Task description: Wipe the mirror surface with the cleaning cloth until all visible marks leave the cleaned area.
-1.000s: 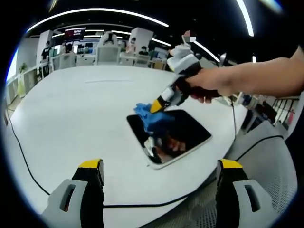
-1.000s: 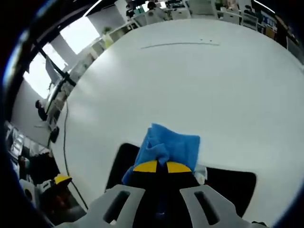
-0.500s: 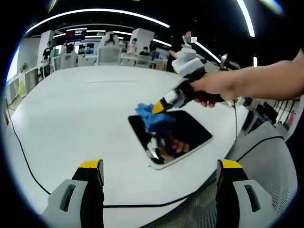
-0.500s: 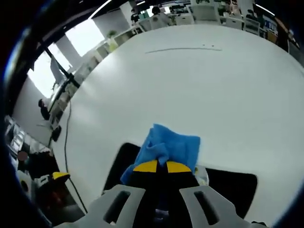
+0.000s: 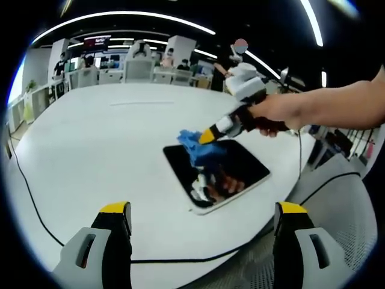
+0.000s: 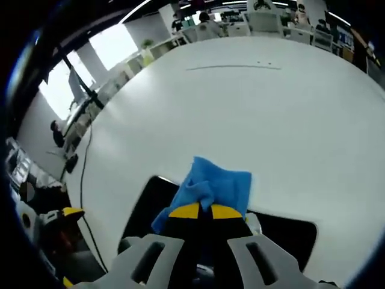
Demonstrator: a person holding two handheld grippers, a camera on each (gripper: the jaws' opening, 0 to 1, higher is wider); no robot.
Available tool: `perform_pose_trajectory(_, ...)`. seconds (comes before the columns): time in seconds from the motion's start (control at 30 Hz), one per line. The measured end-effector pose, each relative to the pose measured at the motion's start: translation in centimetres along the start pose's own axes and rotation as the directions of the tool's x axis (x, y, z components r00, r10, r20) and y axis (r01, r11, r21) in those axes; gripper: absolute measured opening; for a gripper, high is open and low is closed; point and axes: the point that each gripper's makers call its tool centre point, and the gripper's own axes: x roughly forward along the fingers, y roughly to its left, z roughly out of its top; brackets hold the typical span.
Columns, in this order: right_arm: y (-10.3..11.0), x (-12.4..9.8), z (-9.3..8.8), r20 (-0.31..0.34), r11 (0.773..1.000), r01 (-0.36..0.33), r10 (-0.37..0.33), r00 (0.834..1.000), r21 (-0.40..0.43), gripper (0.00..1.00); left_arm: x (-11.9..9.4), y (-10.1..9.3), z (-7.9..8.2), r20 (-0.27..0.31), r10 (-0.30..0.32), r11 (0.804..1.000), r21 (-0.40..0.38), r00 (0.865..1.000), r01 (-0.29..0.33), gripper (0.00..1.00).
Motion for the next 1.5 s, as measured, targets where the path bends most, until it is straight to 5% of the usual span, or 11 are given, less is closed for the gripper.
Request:
perform_pose_trajectory(0.93, -4.4, -1.6, -0.6, -0.016, 0.999, 0.042, -0.042, 0.999, 0.016, 0.0, 0.1, 0.0, -0.1, -0.005, -0.002, 1.0, 0.004, 1.0, 0.002, 0.99)
perform_pose_trajectory(1.5, -3.7, -2.1, -1.6, 0.017, 0.995, 0.087, -0.086, 0.996, -0.038, 0.0, 0.1, -0.1, -0.1, -0.013, -0.008, 1.0, 0.013, 1.0, 0.008, 0.99)
